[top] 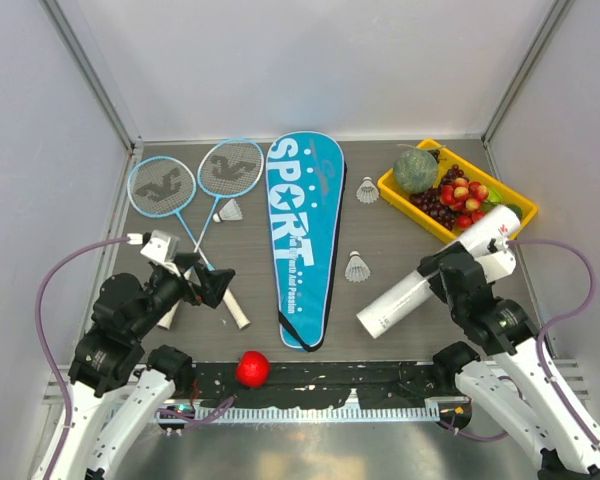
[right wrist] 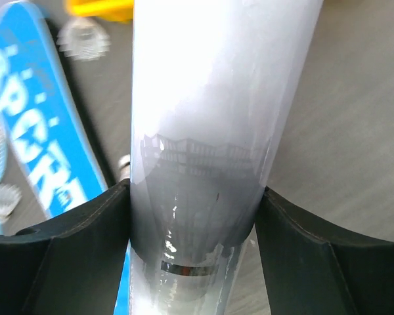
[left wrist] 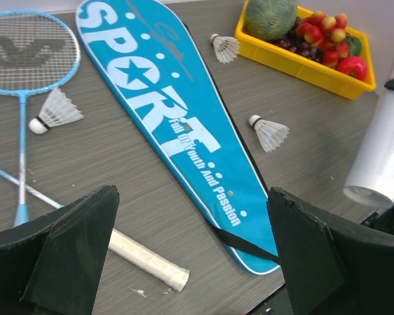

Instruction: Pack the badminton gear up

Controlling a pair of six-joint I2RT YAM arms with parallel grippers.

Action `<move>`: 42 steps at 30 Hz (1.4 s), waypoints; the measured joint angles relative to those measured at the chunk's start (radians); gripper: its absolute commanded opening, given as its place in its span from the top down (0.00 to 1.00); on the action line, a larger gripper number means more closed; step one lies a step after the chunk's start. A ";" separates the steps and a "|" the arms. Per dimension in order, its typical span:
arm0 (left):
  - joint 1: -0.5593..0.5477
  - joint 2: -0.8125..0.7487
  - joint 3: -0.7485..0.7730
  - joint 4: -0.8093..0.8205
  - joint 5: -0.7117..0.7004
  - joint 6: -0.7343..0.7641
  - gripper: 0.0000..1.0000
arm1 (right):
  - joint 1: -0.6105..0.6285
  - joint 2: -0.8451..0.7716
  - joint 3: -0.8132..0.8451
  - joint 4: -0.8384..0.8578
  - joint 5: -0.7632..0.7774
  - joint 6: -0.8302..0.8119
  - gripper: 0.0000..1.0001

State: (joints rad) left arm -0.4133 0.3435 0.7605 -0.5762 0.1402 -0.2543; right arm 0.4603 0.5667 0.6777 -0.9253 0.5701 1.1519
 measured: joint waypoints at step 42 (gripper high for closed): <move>-0.205 0.548 0.073 0.806 0.407 -0.558 0.00 | 0.515 0.248 -0.069 1.279 -0.709 -0.578 0.35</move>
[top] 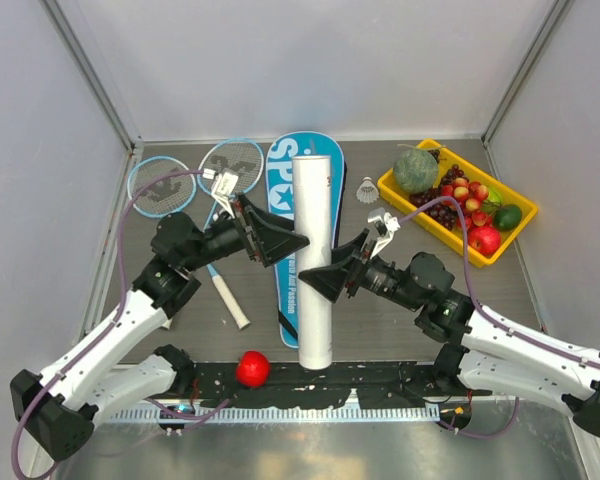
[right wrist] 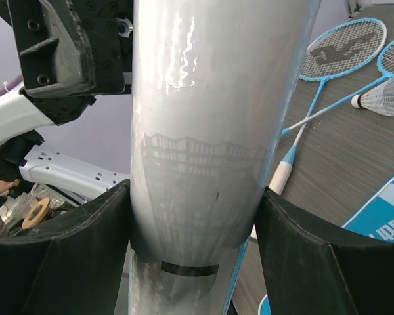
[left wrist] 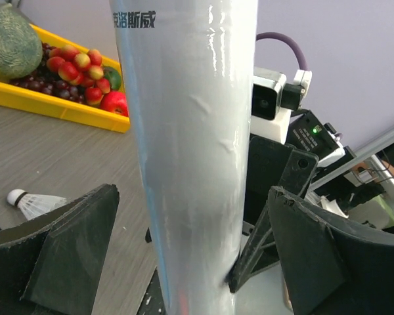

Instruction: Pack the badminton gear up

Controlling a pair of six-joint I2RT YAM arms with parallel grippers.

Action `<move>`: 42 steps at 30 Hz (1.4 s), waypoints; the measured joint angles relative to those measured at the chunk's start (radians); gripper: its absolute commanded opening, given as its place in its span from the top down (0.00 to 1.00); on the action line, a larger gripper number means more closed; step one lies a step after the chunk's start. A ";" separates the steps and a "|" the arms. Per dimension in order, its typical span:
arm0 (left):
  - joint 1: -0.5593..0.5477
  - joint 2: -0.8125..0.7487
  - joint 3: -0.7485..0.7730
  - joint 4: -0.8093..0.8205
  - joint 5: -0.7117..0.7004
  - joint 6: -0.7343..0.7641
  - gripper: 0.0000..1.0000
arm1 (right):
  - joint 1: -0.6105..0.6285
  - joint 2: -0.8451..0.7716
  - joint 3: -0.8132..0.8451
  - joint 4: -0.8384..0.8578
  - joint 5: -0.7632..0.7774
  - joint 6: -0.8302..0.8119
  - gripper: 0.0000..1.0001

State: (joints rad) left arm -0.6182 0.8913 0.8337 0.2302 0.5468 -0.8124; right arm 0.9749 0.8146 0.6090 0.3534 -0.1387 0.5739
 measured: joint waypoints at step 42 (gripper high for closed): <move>-0.078 0.130 0.060 -0.114 0.026 0.115 0.37 | 0.044 -0.199 -0.044 -0.156 0.196 0.002 0.04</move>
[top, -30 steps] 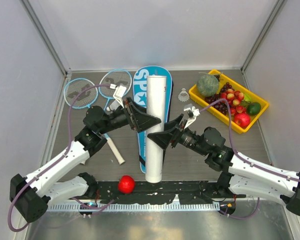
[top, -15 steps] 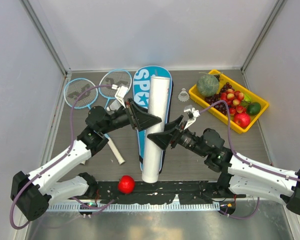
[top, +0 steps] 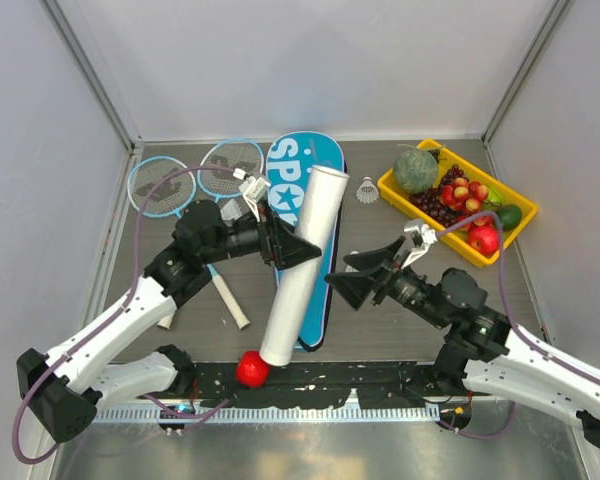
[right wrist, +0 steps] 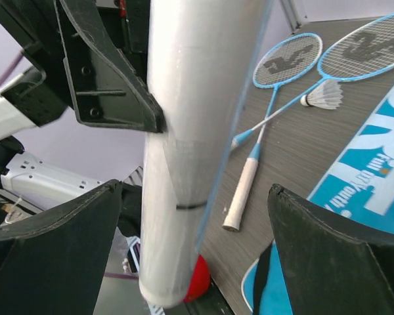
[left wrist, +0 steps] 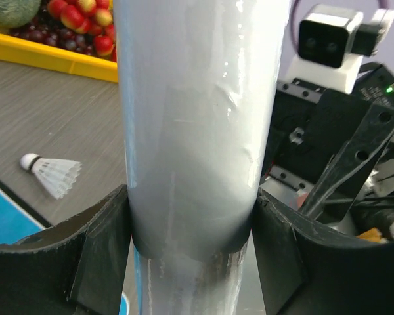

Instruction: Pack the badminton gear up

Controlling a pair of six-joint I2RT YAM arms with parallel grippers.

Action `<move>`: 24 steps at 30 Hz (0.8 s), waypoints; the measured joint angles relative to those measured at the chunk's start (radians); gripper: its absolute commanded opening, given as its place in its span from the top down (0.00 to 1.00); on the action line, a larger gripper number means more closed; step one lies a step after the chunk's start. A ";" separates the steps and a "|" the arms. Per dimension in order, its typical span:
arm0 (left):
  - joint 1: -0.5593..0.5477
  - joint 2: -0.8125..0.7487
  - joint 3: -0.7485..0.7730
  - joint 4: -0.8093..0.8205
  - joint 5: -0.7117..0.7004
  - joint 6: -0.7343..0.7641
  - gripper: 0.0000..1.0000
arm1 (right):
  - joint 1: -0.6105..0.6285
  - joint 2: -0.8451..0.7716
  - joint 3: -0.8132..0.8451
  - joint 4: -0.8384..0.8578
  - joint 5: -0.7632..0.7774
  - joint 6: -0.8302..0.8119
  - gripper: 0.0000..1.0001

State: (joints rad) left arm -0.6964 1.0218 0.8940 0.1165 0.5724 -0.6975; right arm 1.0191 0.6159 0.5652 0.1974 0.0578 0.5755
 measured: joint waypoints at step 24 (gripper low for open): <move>0.000 -0.189 0.156 -0.774 -0.304 0.801 0.43 | 0.000 0.136 0.677 -0.689 0.128 -0.178 0.43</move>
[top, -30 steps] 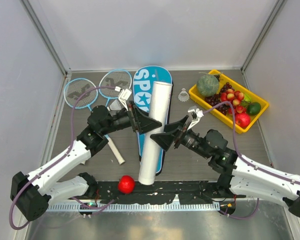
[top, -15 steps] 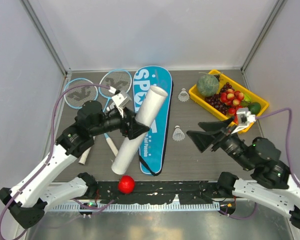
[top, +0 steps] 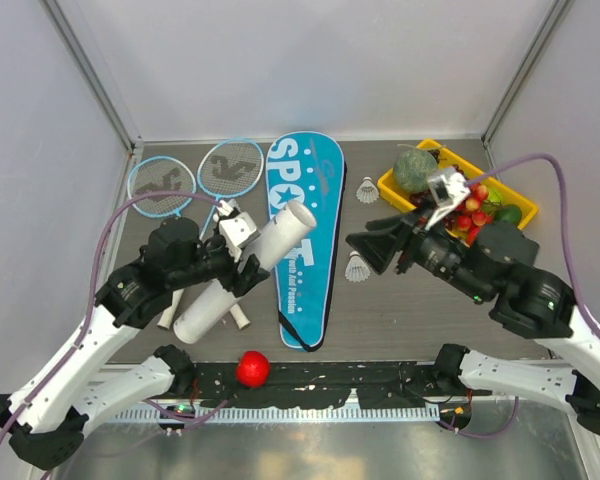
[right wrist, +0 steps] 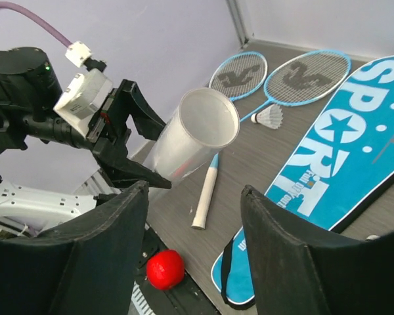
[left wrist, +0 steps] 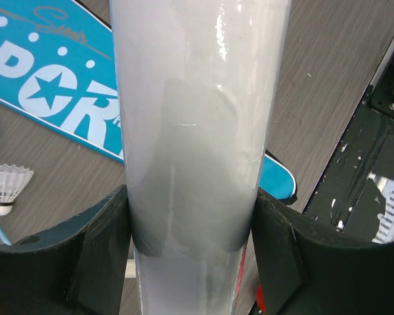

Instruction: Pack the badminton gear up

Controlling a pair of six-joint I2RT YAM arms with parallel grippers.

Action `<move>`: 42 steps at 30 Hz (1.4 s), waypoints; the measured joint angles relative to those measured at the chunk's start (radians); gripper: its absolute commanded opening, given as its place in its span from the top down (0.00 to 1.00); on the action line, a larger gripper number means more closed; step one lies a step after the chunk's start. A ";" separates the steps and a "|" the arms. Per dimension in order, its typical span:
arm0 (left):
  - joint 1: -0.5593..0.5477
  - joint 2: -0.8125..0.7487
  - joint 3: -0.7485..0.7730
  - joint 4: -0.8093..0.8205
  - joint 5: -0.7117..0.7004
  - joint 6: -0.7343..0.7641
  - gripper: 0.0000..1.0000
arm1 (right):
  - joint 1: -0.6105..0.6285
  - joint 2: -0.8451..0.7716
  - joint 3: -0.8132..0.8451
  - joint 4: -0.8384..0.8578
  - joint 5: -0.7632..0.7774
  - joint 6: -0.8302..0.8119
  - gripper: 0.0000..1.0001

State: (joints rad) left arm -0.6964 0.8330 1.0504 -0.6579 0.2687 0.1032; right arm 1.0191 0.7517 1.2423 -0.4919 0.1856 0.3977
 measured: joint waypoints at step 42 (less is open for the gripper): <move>-0.053 -0.172 -0.208 0.026 0.013 0.172 0.48 | -0.008 0.336 0.010 0.084 -0.347 -0.038 0.95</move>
State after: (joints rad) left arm -0.7494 0.6613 0.8425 -0.6319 0.2817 0.2752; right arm 1.0115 1.0882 1.2526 -0.4080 -0.1612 0.3595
